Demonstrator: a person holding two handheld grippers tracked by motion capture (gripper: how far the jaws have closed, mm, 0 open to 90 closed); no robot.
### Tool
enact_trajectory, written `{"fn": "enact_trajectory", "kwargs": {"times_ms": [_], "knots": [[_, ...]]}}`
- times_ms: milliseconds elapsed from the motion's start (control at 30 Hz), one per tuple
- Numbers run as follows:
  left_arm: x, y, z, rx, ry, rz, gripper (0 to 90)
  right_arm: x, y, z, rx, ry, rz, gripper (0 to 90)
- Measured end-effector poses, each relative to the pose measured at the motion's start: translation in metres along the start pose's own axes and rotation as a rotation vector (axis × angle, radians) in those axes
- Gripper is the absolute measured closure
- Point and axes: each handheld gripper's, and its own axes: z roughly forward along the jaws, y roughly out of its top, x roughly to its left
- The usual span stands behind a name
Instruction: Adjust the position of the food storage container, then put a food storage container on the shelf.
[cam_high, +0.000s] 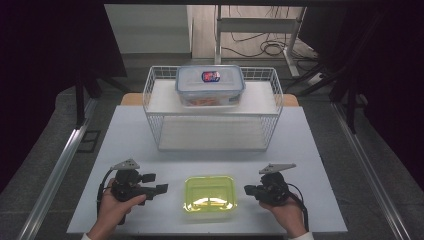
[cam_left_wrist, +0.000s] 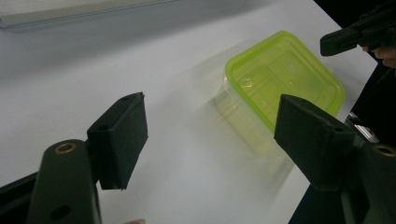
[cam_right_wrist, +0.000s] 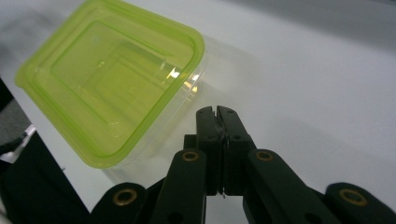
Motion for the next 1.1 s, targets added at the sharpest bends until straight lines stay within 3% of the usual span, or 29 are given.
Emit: {"fn": "enact_trajectory", "kwargs": {"times_ms": [133, 167, 200, 233, 267, 300, 500, 967, 1100], "knots": [[-0.003, 0.000, 0.001, 0.000, 0.003, -0.008, 23.7, -0.005, -0.003, -0.004, -0.023, 0.026, 0.021, 83.1], [-0.006, 0.000, 0.001, 0.003, -0.001, -0.012, 23.5, -0.007, -0.004, -0.005, -0.042, 0.044, 0.030, 72.6], [-0.006, 0.000, 0.001, 0.003, -0.001, -0.012, 22.9, -0.007, -0.004, -0.005, -0.042, 0.044, 0.030, 72.6], [-0.009, 0.000, 0.003, 0.007, -0.006, -0.015, 22.2, -0.008, -0.005, -0.005, -0.054, 0.064, 0.050, 59.0], [-0.009, 0.000, 0.003, 0.007, -0.006, -0.015, 21.9, -0.008, -0.005, -0.005, -0.054, 0.064, 0.050, 59.0], [-0.012, 0.000, 0.005, 0.012, -0.011, -0.025, 20.9, -0.007, -0.005, -0.004, -0.062, 0.080, 0.065, 50.8], [-0.017, -0.001, 0.014, 0.039, -0.030, -0.053, 19.3, -0.006, -0.005, 0.001, -0.077, 0.127, 0.090, 42.9], [-0.027, -0.002, 0.054, 0.124, -0.117, -0.143, 24.1, -0.002, -0.002, 0.017, -0.068, 0.178, 0.109, 40.9], [-0.027, -0.003, 0.062, 0.137, -0.172, -0.187, 29.3, -0.001, -0.002, 0.022, -0.058, 0.191, 0.115, 41.4]]}}
